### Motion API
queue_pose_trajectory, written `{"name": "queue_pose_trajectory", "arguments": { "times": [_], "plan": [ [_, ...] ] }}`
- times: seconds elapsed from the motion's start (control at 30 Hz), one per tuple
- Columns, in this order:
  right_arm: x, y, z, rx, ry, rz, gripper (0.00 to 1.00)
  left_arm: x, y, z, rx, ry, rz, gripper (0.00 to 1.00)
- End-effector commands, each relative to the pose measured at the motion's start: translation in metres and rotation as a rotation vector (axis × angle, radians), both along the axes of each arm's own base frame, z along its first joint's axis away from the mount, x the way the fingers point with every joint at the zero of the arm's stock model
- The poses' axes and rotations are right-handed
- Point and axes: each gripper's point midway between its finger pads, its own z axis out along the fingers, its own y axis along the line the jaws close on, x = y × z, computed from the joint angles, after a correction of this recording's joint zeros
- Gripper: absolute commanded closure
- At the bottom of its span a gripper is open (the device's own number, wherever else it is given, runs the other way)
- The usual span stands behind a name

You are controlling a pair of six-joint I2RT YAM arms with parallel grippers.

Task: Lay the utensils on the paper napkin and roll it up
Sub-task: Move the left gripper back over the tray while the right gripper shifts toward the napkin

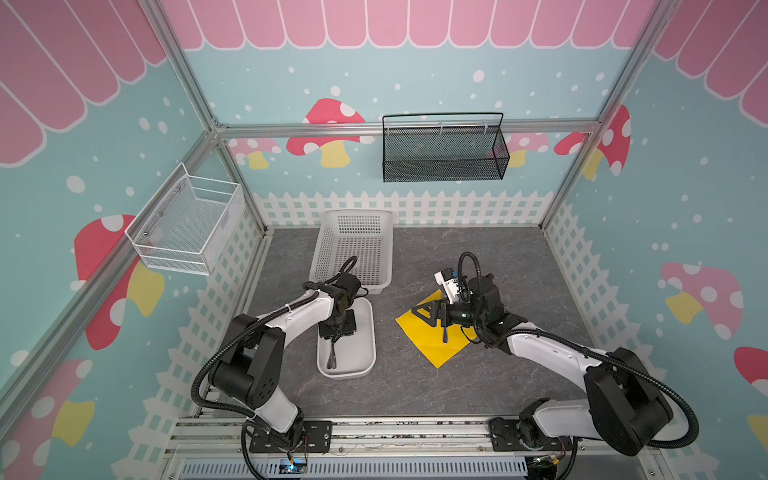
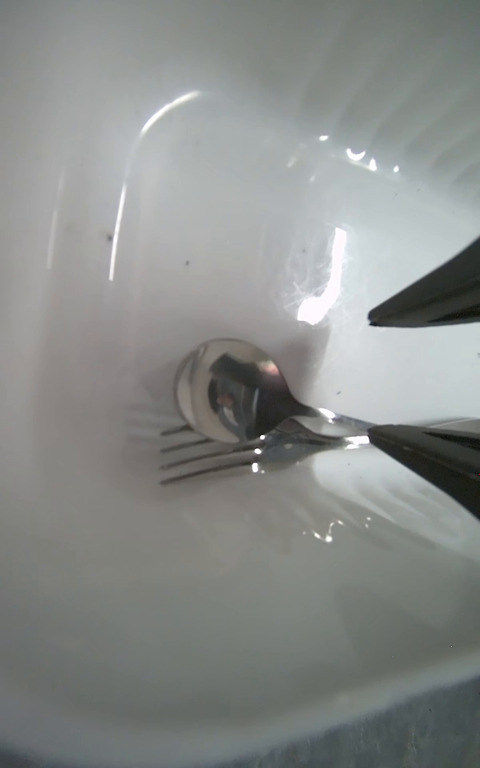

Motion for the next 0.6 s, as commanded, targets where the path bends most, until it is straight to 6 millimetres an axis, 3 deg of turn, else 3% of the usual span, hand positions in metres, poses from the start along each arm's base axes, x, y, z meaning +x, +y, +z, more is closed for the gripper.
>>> {"name": "queue_pose_trajectory", "arguments": {
  "times": [0.0,0.57],
  "plan": [
    [0.009,0.005,0.002,0.017,0.020,-0.025,0.26,0.006,0.007,0.002,0.024,-0.013,-0.005,0.61],
    [0.011,0.002,0.000,-0.004,0.022,-0.044,0.26,-0.020,0.016,-0.023,0.034,0.040,0.008,0.63]
  ]
}}
